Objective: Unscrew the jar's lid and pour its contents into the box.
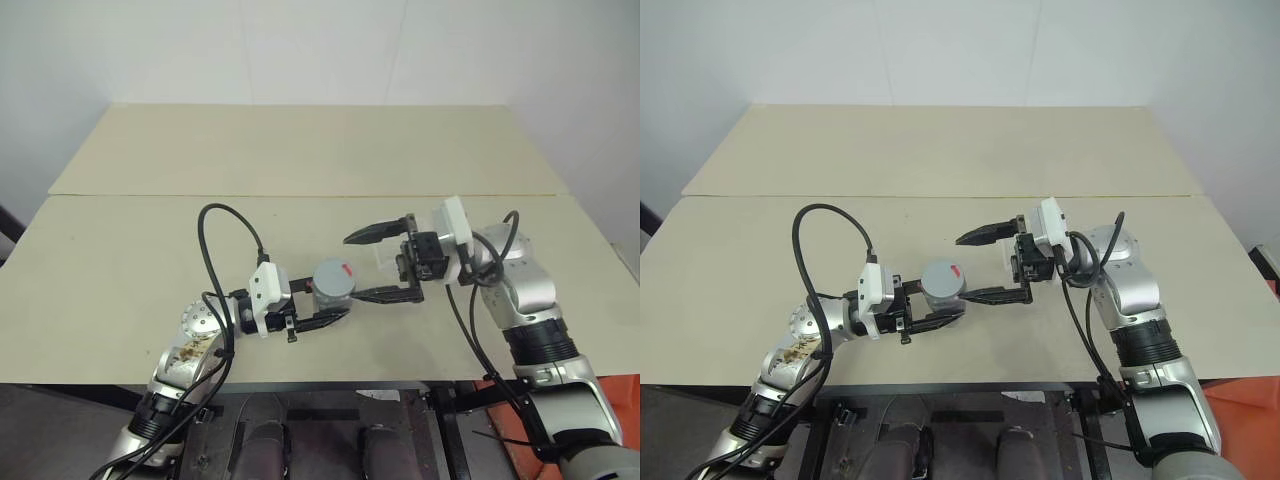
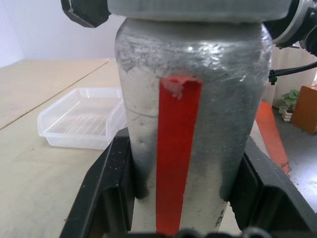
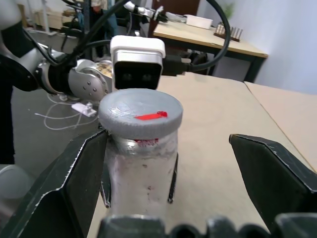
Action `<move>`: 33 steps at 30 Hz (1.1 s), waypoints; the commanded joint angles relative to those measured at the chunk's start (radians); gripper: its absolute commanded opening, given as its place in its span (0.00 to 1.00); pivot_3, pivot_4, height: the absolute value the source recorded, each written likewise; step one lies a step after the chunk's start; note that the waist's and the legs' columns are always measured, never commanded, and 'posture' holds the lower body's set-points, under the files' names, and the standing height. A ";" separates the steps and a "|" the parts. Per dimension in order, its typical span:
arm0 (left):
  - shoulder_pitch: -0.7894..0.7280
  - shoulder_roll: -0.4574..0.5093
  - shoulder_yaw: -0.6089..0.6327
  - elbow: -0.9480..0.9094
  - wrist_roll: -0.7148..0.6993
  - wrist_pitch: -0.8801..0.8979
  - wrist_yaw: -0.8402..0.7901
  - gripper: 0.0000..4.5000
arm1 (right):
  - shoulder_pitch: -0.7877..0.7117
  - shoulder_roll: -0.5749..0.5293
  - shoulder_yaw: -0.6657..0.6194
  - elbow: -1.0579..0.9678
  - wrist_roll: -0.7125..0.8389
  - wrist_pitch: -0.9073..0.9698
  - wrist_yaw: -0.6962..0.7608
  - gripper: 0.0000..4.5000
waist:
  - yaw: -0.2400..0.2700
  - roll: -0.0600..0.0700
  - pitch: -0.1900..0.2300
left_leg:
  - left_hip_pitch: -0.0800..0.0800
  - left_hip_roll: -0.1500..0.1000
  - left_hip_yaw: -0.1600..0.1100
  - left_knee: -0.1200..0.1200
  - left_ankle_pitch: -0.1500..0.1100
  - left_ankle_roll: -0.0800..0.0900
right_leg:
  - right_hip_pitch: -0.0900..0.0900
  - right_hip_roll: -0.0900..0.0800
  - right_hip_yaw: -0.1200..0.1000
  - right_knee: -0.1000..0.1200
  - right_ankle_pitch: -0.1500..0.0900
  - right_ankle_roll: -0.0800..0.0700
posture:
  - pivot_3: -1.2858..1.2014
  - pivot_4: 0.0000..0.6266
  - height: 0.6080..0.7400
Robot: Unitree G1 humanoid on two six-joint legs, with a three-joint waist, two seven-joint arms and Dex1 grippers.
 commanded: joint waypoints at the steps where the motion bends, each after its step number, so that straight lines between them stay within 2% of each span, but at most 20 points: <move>1: 0.000 -0.003 -0.001 -0.025 -0.010 -0.024 -0.007 0.47 | -0.003 -0.013 -0.045 0.000 -0.007 -0.015 -0.010 0.99 | 0.000 0.000 0.000 | 0.000 0.000 0.000 0.000 0.000 0.000 | 0.000 0.000 0.000 0.000 0.000 0.000 | 0.52 0.24 1.00; 9: 0.003 -0.008 0.002 0.000 0.005 -0.040 0.008 0.47 | 0.064 -0.058 -0.039 -0.155 0.027 0.044 0.022 0.99 | 0.001 0.000 0.000 | 0.000 0.000 0.000 0.000 0.000 0.000 | 0.000 0.000 0.000 0.000 0.000 0.000 | 0.52 0.24 1.00; 16: -0.010 -0.026 -0.007 0.022 0.019 -0.053 0.023 0.47 | 0.093 0.014 0.000 -0.301 -0.004 0.103 -0.133 0.99 | -0.001 0.000 0.000 | 0.000 0.000 0.000 0.000 0.000 0.000 | 0.000 0.000 0.000 0.001 0.000 0.000 | 0.52 0.24 1.00; 26: -0.014 -0.040 -0.017 0.035 0.029 -0.060 0.030 0.47 | 0.075 0.107 0.061 -0.323 -0.082 0.143 -0.298 0.99 | 0.001 0.000 0.000 | 0.000 0.000 0.000 0.001 0.000 0.000 | 0.000 0.000 0.000 0.000 0.000 0.000 | 0.52 0.24 1.00; 33: -0.006 -0.037 -0.014 0.035 0.030 -0.066 0.024 0.47 | 0.074 0.080 0.046 -0.307 -0.092 0.149 -0.292 0.99 | 0.001 0.000 0.000 | 0.000 0.000 0.000 0.001 0.000 0.000 | 0.000 0.000 0.000 0.000 0.000 0.000 | 0.52 0.24 1.00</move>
